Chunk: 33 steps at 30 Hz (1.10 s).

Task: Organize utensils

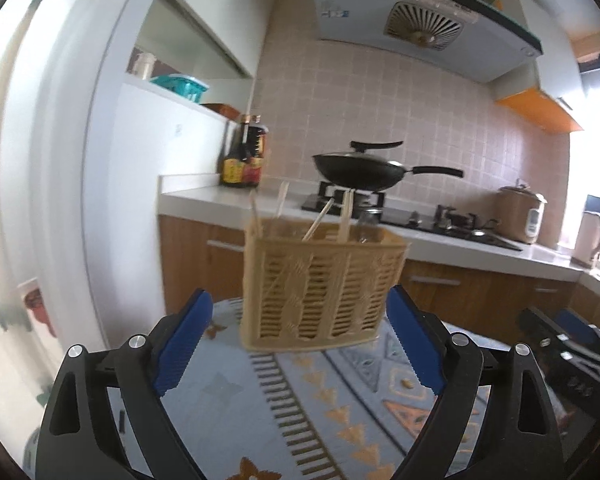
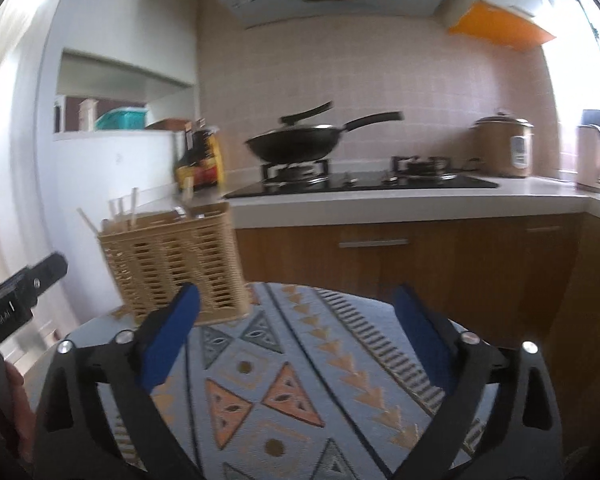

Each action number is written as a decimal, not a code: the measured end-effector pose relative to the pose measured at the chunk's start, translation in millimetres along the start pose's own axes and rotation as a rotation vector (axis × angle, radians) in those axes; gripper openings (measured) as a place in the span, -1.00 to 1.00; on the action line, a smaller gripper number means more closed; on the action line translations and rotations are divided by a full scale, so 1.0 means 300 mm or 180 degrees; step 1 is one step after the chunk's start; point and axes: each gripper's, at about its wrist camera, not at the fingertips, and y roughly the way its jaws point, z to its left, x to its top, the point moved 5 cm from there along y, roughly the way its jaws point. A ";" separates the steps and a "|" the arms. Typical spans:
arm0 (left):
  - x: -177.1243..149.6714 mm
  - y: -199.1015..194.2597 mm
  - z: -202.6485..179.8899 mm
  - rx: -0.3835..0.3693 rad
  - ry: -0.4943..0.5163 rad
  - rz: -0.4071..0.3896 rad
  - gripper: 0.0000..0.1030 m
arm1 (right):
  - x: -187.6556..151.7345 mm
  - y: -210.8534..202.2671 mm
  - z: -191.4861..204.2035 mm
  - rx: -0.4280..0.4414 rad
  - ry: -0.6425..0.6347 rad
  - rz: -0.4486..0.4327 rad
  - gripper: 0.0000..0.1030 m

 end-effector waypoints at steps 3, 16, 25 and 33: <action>-0.034 0.005 0.030 0.0096 -0.0074 0.0028 0.67 | 0.006 0.002 -0.006 -0.0066 -0.0050 -0.0057 0.85; -0.066 0.052 0.044 0.0302 0.0237 0.0185 0.70 | -0.029 0.041 -0.019 -0.0154 -0.0082 0.0151 0.85; -0.080 0.074 -0.013 0.0217 0.0475 0.0241 0.74 | -0.037 0.046 0.001 -0.0256 -0.0175 0.0145 0.85; -0.086 0.086 -0.002 0.0224 0.0404 0.0311 0.76 | -0.043 0.059 -0.024 -0.0302 -0.0069 0.0231 0.85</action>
